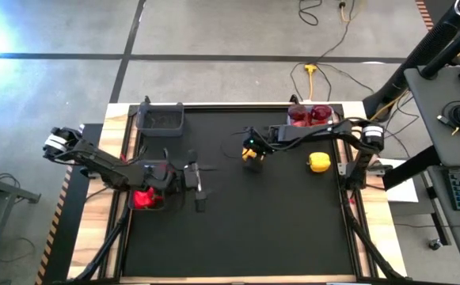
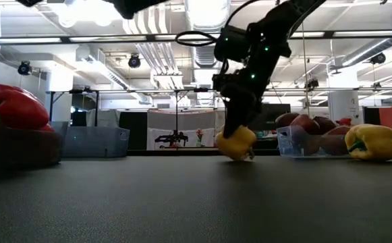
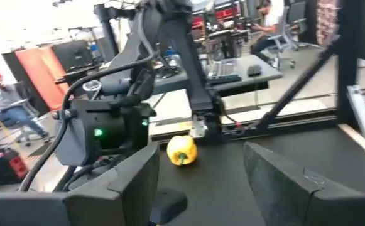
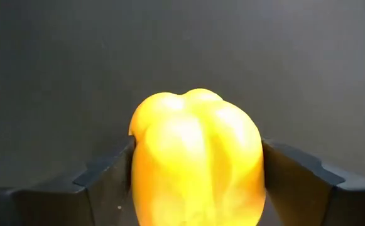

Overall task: Sort produce into baskets
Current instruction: Put the bottom yellow bell pepper into the top black bin

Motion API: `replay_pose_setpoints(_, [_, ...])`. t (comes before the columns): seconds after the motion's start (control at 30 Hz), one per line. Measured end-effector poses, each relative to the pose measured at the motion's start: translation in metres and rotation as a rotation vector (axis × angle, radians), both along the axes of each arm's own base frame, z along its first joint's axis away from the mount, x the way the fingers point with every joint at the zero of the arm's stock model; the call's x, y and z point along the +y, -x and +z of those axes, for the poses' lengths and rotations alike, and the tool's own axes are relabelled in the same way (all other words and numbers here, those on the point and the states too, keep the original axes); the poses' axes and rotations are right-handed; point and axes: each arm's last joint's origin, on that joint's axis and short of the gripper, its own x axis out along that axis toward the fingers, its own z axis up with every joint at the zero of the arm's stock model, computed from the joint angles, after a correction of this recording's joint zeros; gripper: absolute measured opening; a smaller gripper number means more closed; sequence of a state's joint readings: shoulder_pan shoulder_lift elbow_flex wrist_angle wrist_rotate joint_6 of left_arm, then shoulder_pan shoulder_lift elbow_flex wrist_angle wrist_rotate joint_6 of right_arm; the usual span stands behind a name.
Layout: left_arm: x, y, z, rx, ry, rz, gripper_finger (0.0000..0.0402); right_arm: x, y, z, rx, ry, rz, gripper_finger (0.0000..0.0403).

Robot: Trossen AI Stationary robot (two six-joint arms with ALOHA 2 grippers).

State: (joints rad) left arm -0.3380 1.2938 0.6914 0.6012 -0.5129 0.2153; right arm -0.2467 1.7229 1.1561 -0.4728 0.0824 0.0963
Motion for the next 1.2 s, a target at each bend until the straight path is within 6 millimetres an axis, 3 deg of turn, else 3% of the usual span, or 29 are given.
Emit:
replay_pose_setpoints(0.17, [0.019,-0.018,-0.012,-0.03,0.033,0.073,0.0259,0.005,0.003,-0.002,0.053,0.006,0.083,0.0362])
replay_pose_setpoints(0.33, [0.041,-0.042,-0.033,0.01,0.098,0.146,0.0335,0.012,0.014,0.035,-0.038,-0.002,0.125,0.0383])
replay_pose_setpoints(0.47, [0.05,-0.064,-0.039,0.024,0.124,0.162,0.0381,0.03,0.029,0.058,-0.115,0.087,0.147,0.0384])
replay_pose_setpoints(0.63, [0.055,-0.095,-0.043,0.147,0.159,0.016,0.0396,0.062,0.07,0.08,-0.287,0.172,0.167,0.0385])
replay_pose_setpoints(0.7, [0.068,-0.107,-0.046,0.248,0.162,0.011,0.0395,0.077,0.09,0.079,-0.358,0.158,0.19,0.0385])
replay_pose_setpoints(0.8, [0.093,-0.125,-0.032,0.328,0.195,-0.046,0.0392,0.094,0.117,0.066,-0.439,0.118,0.224,0.0385])
replay_pose_setpoints(0.9, [0.121,-0.139,-0.039,0.455,0.243,-0.138,0.0391,0.103,0.139,0.051,-0.489,0.076,0.217,0.0385])
replay_pose_setpoints(1.07, [0.153,-0.158,-0.048,0.505,0.205,-0.278,0.039,0.105,0.16,0.031,-0.496,0.038,0.151,0.0386])
replay_pose_setpoints(1.2, [0.168,-0.168,-0.074,0.639,0.161,-0.291,0.039,0.103,0.166,0.027,-0.505,0.024,0.106,0.0386])
